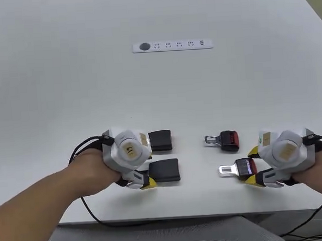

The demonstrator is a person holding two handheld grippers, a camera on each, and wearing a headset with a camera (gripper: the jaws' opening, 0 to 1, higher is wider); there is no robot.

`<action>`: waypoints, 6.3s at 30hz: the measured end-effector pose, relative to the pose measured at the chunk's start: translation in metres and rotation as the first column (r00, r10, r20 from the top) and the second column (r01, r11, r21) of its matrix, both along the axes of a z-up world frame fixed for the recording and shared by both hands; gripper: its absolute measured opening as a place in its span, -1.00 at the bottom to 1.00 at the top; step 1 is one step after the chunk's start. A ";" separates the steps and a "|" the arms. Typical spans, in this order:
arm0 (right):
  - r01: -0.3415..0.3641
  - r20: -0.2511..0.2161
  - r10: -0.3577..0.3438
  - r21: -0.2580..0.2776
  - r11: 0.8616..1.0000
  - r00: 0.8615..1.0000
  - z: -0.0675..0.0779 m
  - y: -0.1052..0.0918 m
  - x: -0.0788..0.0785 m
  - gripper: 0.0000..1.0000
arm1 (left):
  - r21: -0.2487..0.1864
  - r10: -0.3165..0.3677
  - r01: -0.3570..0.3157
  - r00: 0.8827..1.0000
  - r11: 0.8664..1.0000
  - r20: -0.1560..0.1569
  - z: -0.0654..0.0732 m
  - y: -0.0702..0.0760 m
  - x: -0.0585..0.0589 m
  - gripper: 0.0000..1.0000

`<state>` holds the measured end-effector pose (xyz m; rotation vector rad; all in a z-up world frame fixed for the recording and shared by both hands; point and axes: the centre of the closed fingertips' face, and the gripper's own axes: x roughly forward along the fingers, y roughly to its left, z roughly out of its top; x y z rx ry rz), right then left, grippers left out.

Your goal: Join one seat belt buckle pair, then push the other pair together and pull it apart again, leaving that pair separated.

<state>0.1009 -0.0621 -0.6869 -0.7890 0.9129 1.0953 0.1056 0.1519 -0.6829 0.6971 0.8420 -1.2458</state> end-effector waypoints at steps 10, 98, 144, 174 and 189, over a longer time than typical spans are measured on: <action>-0.040 -0.025 0.039 -0.022 0.999 0.999 -0.004 -0.001 -0.001 -0.31 | 0.023 -0.055 0.055 0.998 0.998 -0.013 -0.002 -0.006 -0.001 -0.27; -0.106 -0.007 0.107 0.066 0.992 0.994 -0.005 0.113 0.004 -0.32 | 0.090 -0.107 0.109 0.994 0.990 -0.027 -0.010 -0.005 -0.004 -0.35; -0.100 -0.020 0.103 0.096 0.990 0.995 -0.008 0.141 0.009 -0.34 | 0.097 -0.115 0.117 0.993 0.988 -0.025 -0.009 -0.005 -0.005 -0.37; -0.107 -0.014 0.109 0.096 0.990 0.994 -0.007 0.139 0.009 -0.36 | 0.124 -0.139 0.141 0.990 0.982 -0.026 -0.008 -0.007 -0.005 -0.38; -0.103 -0.017 0.105 0.094 0.990 0.994 -0.006 0.140 0.003 -0.37 | 0.123 -0.128 0.131 0.991 0.984 -0.028 -0.010 -0.008 -0.003 -0.38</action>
